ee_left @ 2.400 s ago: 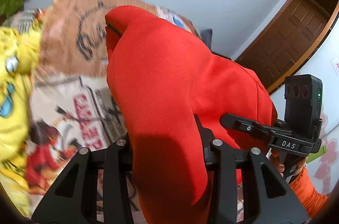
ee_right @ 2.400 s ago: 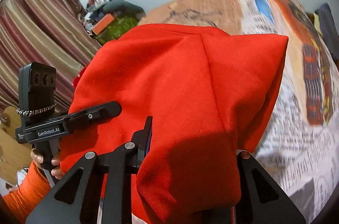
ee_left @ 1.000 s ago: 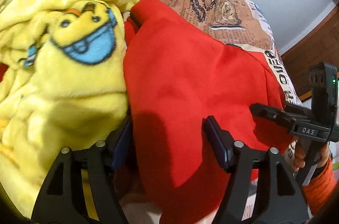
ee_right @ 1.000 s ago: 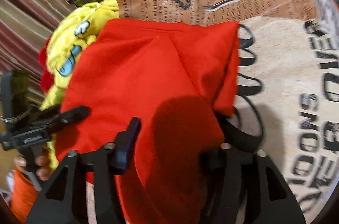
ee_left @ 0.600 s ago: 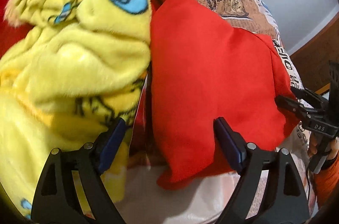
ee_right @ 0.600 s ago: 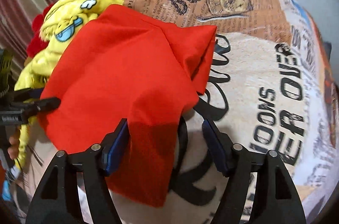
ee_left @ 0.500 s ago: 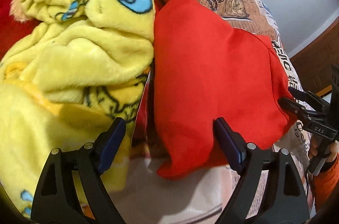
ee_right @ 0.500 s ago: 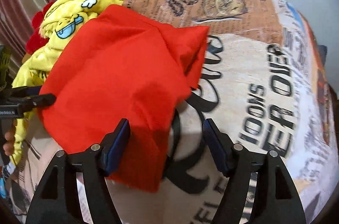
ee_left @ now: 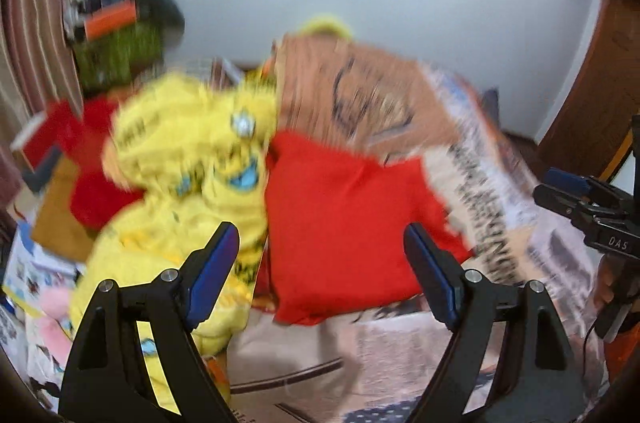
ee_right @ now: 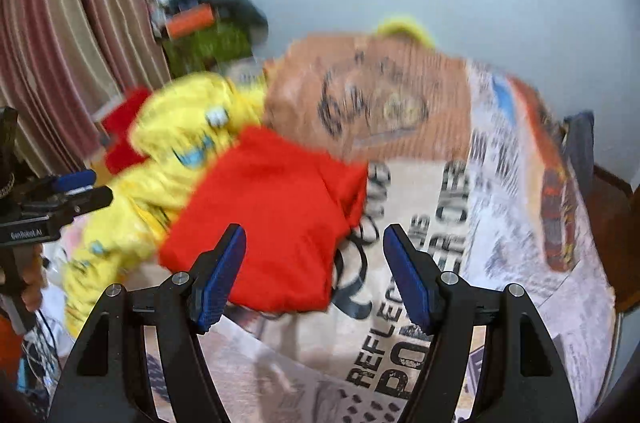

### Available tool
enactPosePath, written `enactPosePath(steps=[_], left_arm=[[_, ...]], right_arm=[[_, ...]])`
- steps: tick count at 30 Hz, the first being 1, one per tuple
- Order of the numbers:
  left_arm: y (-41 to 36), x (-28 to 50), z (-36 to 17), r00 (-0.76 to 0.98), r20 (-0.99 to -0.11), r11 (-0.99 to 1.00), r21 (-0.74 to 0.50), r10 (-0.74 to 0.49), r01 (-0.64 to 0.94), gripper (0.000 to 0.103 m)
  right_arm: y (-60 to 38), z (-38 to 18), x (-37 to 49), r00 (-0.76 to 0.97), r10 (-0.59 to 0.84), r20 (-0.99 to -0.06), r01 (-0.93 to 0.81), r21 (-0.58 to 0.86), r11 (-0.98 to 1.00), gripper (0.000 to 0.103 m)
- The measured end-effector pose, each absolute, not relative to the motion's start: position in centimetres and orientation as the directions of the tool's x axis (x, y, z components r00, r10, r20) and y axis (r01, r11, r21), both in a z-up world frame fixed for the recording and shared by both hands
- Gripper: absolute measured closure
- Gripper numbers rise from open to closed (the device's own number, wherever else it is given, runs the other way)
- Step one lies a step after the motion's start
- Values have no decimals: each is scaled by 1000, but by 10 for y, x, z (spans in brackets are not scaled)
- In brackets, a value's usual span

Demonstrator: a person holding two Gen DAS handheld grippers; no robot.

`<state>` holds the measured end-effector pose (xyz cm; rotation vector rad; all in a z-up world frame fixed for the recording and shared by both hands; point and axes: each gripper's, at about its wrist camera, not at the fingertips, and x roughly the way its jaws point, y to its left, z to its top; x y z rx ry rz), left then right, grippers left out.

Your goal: Fold large clothes

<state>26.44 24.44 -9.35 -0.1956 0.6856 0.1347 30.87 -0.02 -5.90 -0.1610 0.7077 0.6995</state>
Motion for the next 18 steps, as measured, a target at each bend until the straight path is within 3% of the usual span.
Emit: enactPosePath(steps=[10, 18], left_arm=[[174, 170, 16, 939, -305, 982, -48, 161, -185, 19], [138, 108, 41, 971, -146, 979, -35, 192, -199, 19]], right_arm=[[-34, 43, 206, 669, 670, -322, -683, 88, 725, 36], [-50, 66, 147, 732, 659, -173, -665, 34, 747, 35]])
